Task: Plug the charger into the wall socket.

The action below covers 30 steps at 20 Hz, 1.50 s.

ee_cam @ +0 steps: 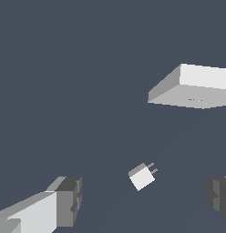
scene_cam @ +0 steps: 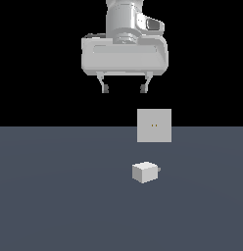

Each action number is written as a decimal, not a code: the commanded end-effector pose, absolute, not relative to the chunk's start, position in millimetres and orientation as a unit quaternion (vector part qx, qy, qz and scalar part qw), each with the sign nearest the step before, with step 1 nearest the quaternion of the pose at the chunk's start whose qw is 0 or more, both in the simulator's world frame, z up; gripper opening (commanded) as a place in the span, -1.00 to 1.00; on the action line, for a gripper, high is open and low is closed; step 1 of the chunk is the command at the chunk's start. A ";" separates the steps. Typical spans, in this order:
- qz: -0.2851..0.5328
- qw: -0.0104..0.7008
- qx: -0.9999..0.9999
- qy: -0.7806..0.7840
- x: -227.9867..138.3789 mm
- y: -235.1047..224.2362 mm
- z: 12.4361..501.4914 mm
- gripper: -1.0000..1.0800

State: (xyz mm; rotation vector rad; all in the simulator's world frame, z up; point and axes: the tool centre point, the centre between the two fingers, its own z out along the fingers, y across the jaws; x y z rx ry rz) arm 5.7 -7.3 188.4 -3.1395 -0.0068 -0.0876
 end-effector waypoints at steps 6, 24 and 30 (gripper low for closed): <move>-0.030 -0.001 -1.000 0.005 4.7 -8.2 186.6 0.92; -0.070 -0.024 -0.987 0.142 -13.7 -23.1 153.1 0.92; -0.086 -0.033 -0.976 0.198 -21.7 -28.2 138.7 0.92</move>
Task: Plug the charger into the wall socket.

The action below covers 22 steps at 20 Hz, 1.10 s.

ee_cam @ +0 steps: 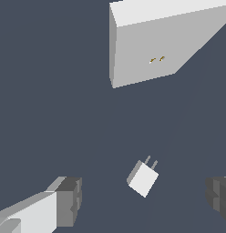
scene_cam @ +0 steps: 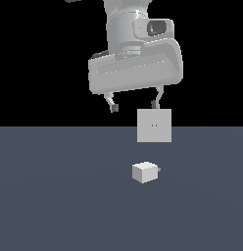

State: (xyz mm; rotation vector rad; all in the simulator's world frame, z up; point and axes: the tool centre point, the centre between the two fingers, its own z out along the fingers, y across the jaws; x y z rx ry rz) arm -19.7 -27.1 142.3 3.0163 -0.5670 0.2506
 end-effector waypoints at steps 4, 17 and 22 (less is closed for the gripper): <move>0.096 0.040 0.967 -0.234 -26.7 -31.1 129.5 0.92; 0.125 0.059 0.930 -0.340 -41.9 -38.7 100.9 0.92; 0.136 0.067 0.913 -0.380 -47.6 -41.1 89.6 0.92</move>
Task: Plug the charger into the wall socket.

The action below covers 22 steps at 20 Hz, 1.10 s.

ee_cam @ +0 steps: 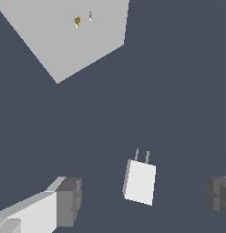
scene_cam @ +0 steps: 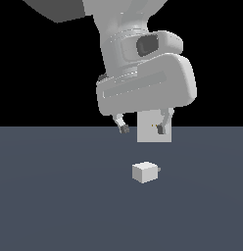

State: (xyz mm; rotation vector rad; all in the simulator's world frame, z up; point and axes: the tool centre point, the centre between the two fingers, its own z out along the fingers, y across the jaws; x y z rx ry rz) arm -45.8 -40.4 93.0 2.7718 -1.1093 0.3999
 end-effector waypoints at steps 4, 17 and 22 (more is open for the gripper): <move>0.144 0.073 0.898 -0.410 -51.8 -42.8 80.9 0.92; 0.158 0.085 0.866 -0.467 -59.9 -45.1 63.0 0.92; 0.158 0.085 0.865 -0.469 -60.3 -44.9 61.7 0.92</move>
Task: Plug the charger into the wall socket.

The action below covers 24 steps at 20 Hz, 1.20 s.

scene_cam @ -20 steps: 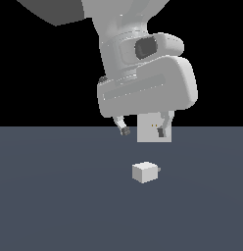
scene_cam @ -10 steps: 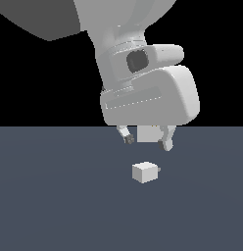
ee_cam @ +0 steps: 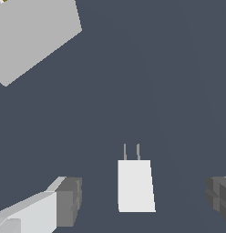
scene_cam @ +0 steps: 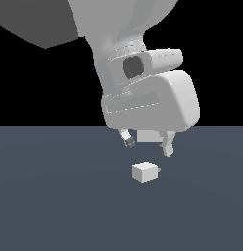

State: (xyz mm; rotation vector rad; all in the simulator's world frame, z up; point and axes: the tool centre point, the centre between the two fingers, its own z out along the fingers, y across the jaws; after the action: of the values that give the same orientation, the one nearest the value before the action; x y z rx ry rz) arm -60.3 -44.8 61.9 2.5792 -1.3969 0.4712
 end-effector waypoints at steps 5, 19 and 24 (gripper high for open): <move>0.157 0.085 0.865 -0.468 -60.2 -44.6 61.5 0.92; 0.157 0.084 0.865 -0.468 -61.2 -45.0 15.7 0.92; 0.157 0.085 0.866 -0.468 -61.0 -44.7 11.5 -1.00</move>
State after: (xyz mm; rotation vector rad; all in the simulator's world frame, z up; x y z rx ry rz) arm -61.4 -44.9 12.1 2.5816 -1.3958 0.4662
